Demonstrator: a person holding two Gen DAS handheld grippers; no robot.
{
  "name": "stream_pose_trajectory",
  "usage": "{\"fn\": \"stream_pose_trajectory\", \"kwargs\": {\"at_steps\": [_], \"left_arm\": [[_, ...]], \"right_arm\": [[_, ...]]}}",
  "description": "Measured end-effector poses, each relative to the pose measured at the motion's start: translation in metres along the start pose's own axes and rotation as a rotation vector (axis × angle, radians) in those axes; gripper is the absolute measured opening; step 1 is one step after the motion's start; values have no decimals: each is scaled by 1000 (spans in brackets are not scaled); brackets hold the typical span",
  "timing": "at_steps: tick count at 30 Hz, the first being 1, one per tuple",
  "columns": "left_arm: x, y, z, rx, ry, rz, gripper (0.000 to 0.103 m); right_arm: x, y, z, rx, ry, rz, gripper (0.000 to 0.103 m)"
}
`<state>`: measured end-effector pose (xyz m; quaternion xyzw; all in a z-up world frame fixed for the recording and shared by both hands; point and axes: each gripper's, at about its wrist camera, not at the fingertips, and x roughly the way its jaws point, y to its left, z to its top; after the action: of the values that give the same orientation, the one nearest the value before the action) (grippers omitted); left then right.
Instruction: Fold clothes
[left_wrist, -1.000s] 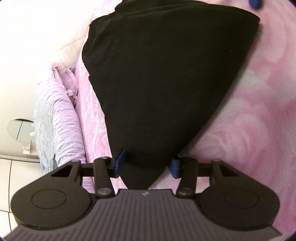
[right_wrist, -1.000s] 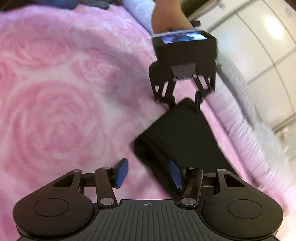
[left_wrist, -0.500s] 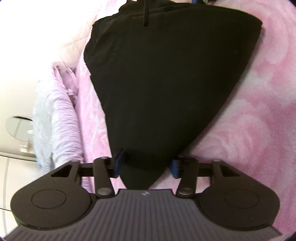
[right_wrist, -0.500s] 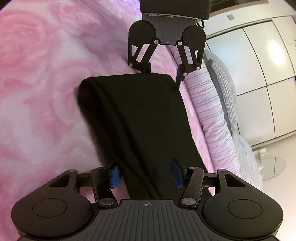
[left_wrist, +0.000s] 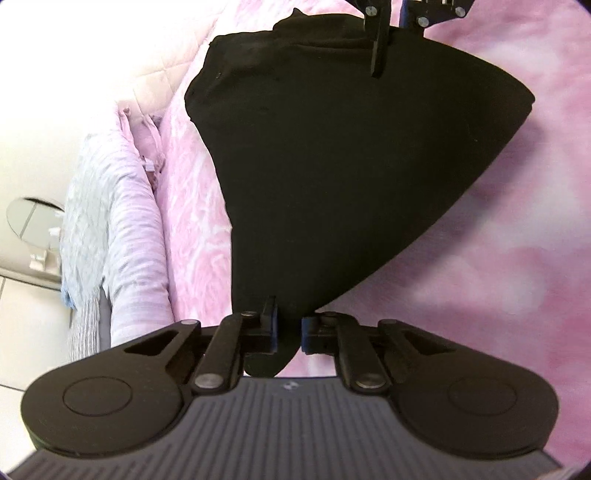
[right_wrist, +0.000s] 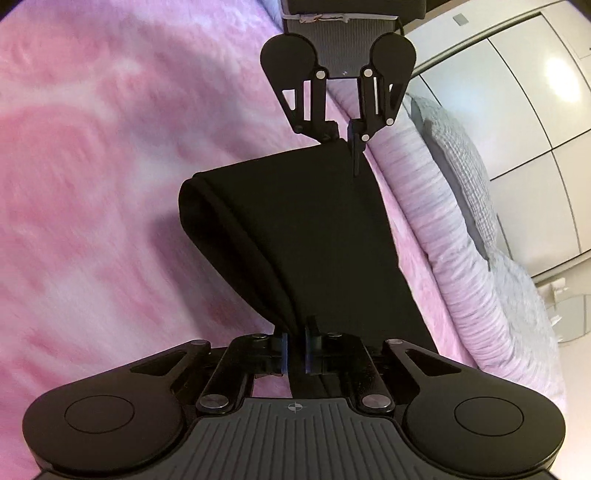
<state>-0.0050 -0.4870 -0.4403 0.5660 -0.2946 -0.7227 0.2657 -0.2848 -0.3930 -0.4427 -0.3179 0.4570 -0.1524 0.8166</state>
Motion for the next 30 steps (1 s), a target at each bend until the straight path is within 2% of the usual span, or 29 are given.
{"fn": "stream_pose_trajectory", "kwargs": {"at_steps": [6, 9, 12, 15, 18, 22, 26, 30], "left_arm": [[-87, -24, -12, -69, 99, -92, 8], [-130, -27, -18, -141, 155, -147, 8], [-157, -4, -12, -230, 190, -174, 8], [-165, 43, 7, -322, 211, -193, 8], [-161, 97, 36, -363, 220, -205, 8], [-127, 168, 93, -340, 219, -202, 8], [-58, 231, 160, -316, 222, -200, 10], [39, 262, 227, -295, 211, -198, 14]], "right_arm": [[-55, 30, 54, 90, -84, 123, 7], [-82, 45, 82, 140, -134, 189, 7], [-105, 36, 95, 255, -188, 250, 7], [-124, 4, 91, 403, -230, 276, 7], [-141, -43, 72, 560, -263, 282, 7], [-145, -115, 15, 806, -288, 291, 7], [-129, -184, -59, 1027, -307, 310, 7], [-100, -235, -143, 1247, -288, 338, 7]]}}
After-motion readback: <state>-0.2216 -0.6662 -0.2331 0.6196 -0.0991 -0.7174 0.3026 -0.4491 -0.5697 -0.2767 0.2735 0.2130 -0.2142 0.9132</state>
